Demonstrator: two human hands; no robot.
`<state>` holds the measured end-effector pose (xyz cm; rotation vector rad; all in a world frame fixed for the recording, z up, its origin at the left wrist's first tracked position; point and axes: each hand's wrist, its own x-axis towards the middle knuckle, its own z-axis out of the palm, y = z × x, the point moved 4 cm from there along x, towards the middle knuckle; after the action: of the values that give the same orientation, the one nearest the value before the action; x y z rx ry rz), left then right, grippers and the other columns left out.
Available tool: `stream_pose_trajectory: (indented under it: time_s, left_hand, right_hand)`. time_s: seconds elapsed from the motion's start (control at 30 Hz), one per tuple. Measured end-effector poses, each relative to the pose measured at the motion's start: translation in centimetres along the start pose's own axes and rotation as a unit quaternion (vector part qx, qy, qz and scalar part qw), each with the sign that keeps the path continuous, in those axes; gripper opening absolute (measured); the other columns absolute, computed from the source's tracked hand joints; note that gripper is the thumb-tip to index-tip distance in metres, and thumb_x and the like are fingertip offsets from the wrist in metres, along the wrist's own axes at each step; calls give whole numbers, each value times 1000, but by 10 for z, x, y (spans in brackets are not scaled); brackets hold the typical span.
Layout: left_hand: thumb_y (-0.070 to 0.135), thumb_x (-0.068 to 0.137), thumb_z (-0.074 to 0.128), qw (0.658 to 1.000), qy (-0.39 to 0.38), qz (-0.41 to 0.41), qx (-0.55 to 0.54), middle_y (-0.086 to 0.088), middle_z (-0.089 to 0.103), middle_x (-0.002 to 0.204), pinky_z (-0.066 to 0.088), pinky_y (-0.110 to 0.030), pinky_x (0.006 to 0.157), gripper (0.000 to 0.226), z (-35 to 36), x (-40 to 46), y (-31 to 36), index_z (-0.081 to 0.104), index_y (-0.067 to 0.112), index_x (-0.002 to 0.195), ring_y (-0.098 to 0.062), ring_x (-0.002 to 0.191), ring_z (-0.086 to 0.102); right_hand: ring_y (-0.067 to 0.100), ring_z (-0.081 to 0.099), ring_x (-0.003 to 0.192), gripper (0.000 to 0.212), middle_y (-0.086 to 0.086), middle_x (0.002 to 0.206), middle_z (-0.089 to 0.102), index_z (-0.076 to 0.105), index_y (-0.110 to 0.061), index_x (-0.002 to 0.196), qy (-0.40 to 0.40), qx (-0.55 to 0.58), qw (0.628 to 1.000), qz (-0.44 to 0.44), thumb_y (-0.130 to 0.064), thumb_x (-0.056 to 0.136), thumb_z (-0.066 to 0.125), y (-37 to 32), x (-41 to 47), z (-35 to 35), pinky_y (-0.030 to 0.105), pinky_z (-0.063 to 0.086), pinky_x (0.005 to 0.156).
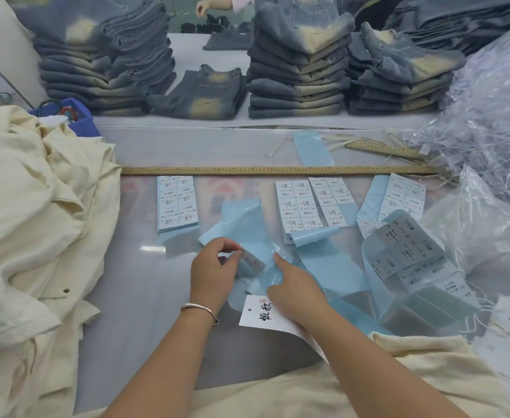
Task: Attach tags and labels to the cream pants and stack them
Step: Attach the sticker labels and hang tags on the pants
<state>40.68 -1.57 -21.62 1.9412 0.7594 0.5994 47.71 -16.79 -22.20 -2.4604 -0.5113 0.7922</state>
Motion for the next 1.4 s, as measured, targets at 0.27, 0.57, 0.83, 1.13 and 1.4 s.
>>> stream_pose_trajectory:
  time_s: [0.27, 0.57, 0.83, 1.13, 1.4]
  left_hand:
    - [1, 91, 61, 965, 94, -70, -236, 1, 67, 82, 53, -24, 75, 20, -57, -15, 37, 62, 19, 83, -14, 79, 62]
    - [-11, 90, 49, 941, -110, -67, -313, -1, 63, 76, 50, -24, 68, 26, -94, -150, 111, 62, 11, 82, -12, 75, 58]
    - [-7, 87, 62, 964, -176, 28, -199, 5, 67, 75, 49, -17, 69, 20, -91, -255, 165, 64, 13, 84, -8, 75, 63]
    - [6, 85, 67, 941, -259, 207, 64, 12, 67, 75, 48, -17, 67, 22, -39, -324, 236, 62, 27, 79, -3, 72, 60]
    - [10, 87, 64, 908, -308, 255, 123, 9, 66, 82, 40, -10, 64, 18, -8, -348, 268, 60, 27, 82, -4, 74, 54]
  right_hand:
    - [22, 46, 129, 54, -1, 141, 51, 37, -31, 146, 15, 65, 998, -3, -48, 95, 47, -9, -20, -6, 32, 36, 100]
    - [15, 22, 48, 41, -2, 52, 25, 32, -23, 49, 79, 320, 943, -36, -45, 55, 67, -2, -148, -58, 24, 17, 43]
    - [19, 41, 68, 15, 7, 72, 48, 50, -10, 71, 92, 304, 948, 17, -6, 86, 48, 65, -253, -84, 26, 30, 57]
    - [20, 59, 77, 25, 10, 98, 70, 64, -15, 113, -42, 389, 914, -104, -11, 102, 41, 112, -332, -111, 24, 41, 57]
    - [16, 67, 78, 35, 4, 88, 71, 73, -22, 100, -129, 457, 868, -147, -8, 100, 40, 128, -359, -118, 25, 52, 64]
